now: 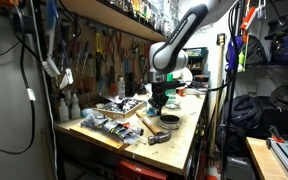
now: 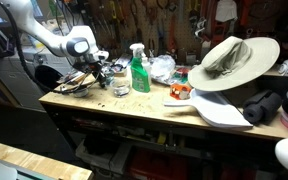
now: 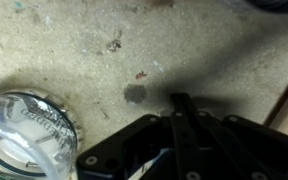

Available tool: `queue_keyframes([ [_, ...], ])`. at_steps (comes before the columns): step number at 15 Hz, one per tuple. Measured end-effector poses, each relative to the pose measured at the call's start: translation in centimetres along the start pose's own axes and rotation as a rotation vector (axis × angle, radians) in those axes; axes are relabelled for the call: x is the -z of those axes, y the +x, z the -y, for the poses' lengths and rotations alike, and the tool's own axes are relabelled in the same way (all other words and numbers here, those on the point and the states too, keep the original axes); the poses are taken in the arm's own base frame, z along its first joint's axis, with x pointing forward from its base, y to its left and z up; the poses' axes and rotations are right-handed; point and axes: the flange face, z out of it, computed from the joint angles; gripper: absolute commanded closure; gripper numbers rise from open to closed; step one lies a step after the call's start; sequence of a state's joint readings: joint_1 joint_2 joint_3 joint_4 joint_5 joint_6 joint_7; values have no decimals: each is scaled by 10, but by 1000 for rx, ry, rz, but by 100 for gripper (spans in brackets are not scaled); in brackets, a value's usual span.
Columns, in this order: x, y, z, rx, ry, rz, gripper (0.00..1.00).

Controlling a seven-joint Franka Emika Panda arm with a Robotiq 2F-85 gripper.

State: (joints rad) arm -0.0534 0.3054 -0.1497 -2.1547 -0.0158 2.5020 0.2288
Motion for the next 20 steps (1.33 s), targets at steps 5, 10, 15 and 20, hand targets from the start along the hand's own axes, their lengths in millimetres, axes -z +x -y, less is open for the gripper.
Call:
queue_keyframes([
  [5, 16, -12, 2, 2, -11, 87, 98],
  [10, 53, -19, 13, -3, 43, 90, 99],
  [15, 85, -12, 14, -39, 93, 2, 99],
  [20, 87, 1, 4, -107, 110, -86, 99],
])
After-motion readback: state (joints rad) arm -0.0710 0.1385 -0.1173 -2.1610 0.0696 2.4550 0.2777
